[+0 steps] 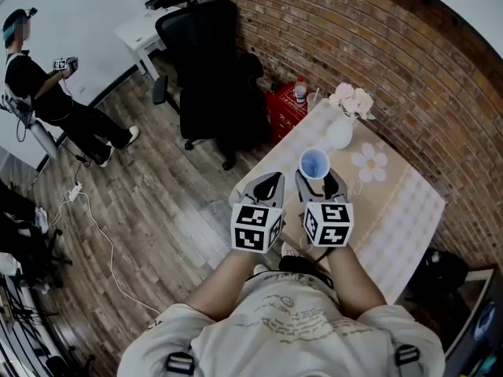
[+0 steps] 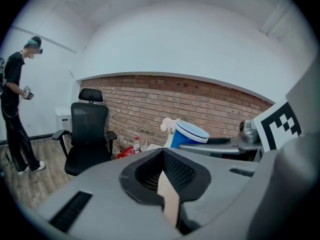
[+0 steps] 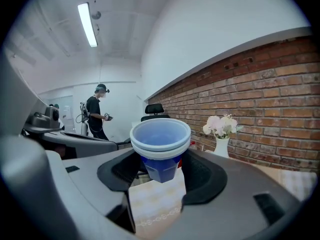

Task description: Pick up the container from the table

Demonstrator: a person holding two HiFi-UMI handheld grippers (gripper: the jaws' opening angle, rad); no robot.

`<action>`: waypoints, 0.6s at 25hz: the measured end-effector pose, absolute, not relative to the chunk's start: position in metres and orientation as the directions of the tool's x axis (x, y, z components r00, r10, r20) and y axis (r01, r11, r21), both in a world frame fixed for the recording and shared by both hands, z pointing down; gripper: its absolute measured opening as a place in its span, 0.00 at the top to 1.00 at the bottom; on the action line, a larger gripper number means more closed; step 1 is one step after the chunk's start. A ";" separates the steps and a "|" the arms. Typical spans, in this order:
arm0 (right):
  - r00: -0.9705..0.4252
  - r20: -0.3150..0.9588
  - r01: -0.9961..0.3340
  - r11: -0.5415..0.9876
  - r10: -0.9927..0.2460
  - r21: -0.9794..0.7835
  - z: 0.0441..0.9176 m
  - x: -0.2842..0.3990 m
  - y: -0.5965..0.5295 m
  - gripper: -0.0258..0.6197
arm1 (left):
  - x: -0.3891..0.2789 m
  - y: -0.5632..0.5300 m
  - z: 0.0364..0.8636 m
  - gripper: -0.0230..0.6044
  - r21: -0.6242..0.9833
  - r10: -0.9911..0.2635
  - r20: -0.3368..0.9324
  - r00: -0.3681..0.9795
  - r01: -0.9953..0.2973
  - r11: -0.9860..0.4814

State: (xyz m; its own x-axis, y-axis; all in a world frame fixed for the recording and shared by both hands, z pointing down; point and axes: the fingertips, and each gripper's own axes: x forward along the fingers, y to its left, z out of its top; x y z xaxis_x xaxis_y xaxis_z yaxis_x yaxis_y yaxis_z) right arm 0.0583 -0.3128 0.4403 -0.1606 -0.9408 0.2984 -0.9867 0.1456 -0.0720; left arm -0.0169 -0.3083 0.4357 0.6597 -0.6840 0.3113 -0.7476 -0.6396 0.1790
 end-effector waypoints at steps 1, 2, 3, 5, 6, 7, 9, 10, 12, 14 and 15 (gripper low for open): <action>-0.173 0.298 -0.984 0.153 -0.939 -0.089 0.440 0.054 -0.310 0.56 | -0.019 -0.306 0.434 0.96 0.176 -0.686 0.307 0.660 -0.747 -0.641; -0.182 0.296 -0.982 0.159 -0.938 -0.100 0.439 0.051 -0.308 0.56 | -0.021 -0.304 0.431 0.96 0.172 -0.688 0.302 0.659 -0.748 -0.641; -0.186 0.292 -0.981 0.162 -0.938 -0.104 0.437 0.047 -0.306 0.56 | -0.024 -0.302 0.429 0.96 0.168 -0.692 0.297 0.658 -0.749 -0.641; -0.186 0.284 -0.982 0.166 -0.940 -0.093 0.433 0.042 -0.303 0.56 | -0.029 -0.300 0.424 0.96 0.162 -0.699 0.289 0.654 -0.753 -0.638; -0.185 0.283 -0.982 0.167 -0.941 -0.086 0.432 0.040 -0.302 0.56 | -0.031 -0.299 0.422 0.96 0.160 -0.702 0.286 0.652 -0.755 -0.636; -0.182 0.283 -0.983 0.166 -0.942 -0.080 0.430 0.039 -0.300 0.56 | -0.034 -0.298 0.421 0.96 0.158 -0.704 0.285 0.651 -0.756 -0.635; -0.178 0.283 -0.984 0.165 -0.942 -0.071 0.428 0.037 -0.298 0.56 | -0.037 -0.296 0.419 0.96 0.156 -0.707 0.283 0.648 -0.759 -0.633; -0.177 0.282 -0.984 0.165 -0.943 -0.068 0.428 0.036 -0.297 0.56 | -0.039 -0.296 0.419 0.96 0.155 -0.708 0.283 0.647 -0.760 -0.632; -0.178 0.278 -0.984 0.167 -0.944 -0.063 0.426 0.035 -0.297 0.56 | -0.040 -0.296 0.419 0.96 0.153 -0.710 0.282 0.645 -0.761 -0.631; -0.180 0.274 -0.984 0.170 -0.945 -0.058 0.425 0.034 -0.298 0.56 | -0.040 -0.296 0.419 0.96 0.152 -0.710 0.281 0.646 -0.760 -0.631; -0.179 0.274 -0.984 0.171 -0.945 -0.056 0.425 0.034 -0.298 0.56 | -0.040 -0.296 0.419 0.96 0.151 -0.710 0.280 0.646 -0.760 -0.632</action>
State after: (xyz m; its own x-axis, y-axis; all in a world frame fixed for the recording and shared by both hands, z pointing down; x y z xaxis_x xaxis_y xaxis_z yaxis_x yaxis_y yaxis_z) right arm 0.0338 -0.2976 0.4248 -0.1794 -0.9448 0.2741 -0.9838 0.1706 -0.0558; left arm -0.0399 -0.2958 0.4189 0.6460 -0.7100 0.2805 -0.7602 -0.6319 0.1513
